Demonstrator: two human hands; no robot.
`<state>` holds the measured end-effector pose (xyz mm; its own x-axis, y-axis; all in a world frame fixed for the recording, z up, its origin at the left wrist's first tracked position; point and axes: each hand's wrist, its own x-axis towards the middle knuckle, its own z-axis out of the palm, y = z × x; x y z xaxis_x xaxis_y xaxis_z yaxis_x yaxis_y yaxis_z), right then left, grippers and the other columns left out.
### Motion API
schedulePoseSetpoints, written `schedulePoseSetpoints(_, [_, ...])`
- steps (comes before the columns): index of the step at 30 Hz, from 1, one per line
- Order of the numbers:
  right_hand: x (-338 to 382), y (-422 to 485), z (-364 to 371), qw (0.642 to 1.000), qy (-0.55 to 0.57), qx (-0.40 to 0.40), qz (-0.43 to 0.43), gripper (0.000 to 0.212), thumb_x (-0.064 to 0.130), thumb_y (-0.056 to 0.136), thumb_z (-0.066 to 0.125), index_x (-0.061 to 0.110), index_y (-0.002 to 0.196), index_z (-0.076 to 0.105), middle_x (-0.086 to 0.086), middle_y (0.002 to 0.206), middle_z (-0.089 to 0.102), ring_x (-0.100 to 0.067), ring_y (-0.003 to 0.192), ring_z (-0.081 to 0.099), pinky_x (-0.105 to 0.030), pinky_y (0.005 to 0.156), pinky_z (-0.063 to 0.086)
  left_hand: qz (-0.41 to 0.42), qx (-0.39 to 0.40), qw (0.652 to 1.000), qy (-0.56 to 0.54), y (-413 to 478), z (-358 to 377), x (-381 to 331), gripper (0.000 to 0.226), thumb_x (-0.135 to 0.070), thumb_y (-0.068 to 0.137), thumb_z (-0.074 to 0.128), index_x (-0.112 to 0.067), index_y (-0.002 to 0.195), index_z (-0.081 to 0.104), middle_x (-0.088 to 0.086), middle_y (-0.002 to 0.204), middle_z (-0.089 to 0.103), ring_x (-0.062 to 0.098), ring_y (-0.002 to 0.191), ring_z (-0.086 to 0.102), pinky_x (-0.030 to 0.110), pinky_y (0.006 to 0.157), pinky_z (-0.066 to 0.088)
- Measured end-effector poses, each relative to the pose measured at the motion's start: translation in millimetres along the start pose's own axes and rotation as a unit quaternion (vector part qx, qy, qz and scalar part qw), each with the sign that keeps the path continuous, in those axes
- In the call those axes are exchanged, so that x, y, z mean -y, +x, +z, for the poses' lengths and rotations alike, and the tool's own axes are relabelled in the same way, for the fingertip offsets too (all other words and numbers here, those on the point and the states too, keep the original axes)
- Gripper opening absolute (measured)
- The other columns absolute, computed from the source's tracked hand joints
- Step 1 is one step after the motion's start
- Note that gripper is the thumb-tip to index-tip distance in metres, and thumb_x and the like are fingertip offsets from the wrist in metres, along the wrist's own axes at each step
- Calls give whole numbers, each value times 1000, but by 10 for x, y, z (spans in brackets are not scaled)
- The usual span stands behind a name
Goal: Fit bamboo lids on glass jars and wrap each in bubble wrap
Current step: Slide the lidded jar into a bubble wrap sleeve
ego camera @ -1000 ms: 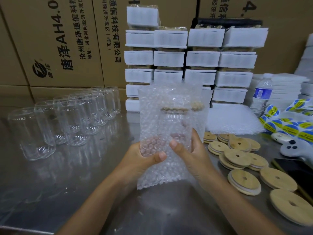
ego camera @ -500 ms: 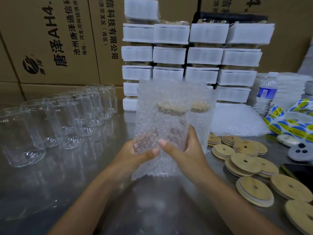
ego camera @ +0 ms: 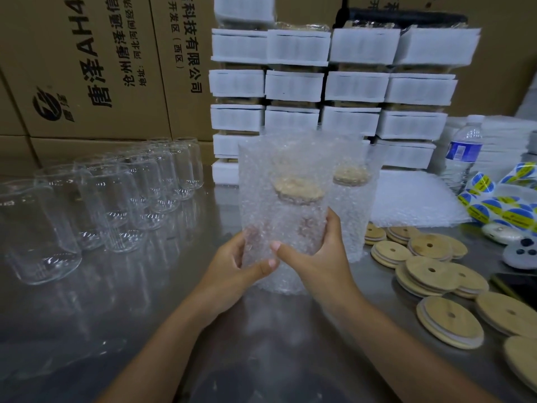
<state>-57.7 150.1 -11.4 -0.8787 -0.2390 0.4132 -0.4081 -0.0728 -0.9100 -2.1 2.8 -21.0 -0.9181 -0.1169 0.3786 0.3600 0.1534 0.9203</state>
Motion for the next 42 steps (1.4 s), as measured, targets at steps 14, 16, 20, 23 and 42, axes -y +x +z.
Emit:
schedulePoseSetpoints(14, [29, -59, 39, 1000, -12, 12, -13, 88, 47, 60, 84, 28, 133, 37, 15, 123, 57, 2, 113, 56, -24, 95, 49, -35, -29, 998, 47, -1, -45, -2, 51, -39, 69, 75, -29, 117, 58, -33, 107, 65, -21, 107, 52, 5, 93, 41])
schedulePoseSetpoints(16, [29, -54, 31, 1000, -17, 23, -8, 100, 52, 54, 80, 24, 137, 32, 9, 131, 53, -4, 120, 53, -30, 100, 47, -56, -13, 998, 27, 5, -75, 12, 57, -45, 72, 78, -24, 122, 59, -15, 120, 66, -2, 117, 56, 24, 103, 43])
schedulePoseSetpoints(20, [-5, -49, -64, 994, -69, 83, -11, 108, 49, 55, 86, 28, 141, 24, 16, 134, 47, 9, 120, 47, -16, 96, 45, -64, -14, 998, -2, -6, -78, 18, 66, -46, 70, 77, -12, 124, 58, 1, 121, 67, 15, 116, 61, 29, 99, 48])
schedulePoseSetpoints(23, [-66, -45, -104, 990, -105, 98, -12, 113, 42, 59, 87, 30, 146, 17, 17, 141, 40, 10, 127, 39, -18, 104, 39, -62, -18, 998, -1, -3, -78, 27, 58, -32, 71, 70, -13, 124, 58, -3, 120, 67, 11, 115, 61, 28, 99, 48])
schedulePoseSetpoints(42, [-44, -159, -79, 991, -109, 67, -28, 120, 47, 57, 84, 30, 148, 7, 8, 151, 27, -3, 137, 29, -27, 112, 31, -47, -74, 995, -37, -84, -88, -51, 54, -29, 66, 71, -19, 118, 59, -3, 112, 69, 5, 105, 65, 14, 83, 50])
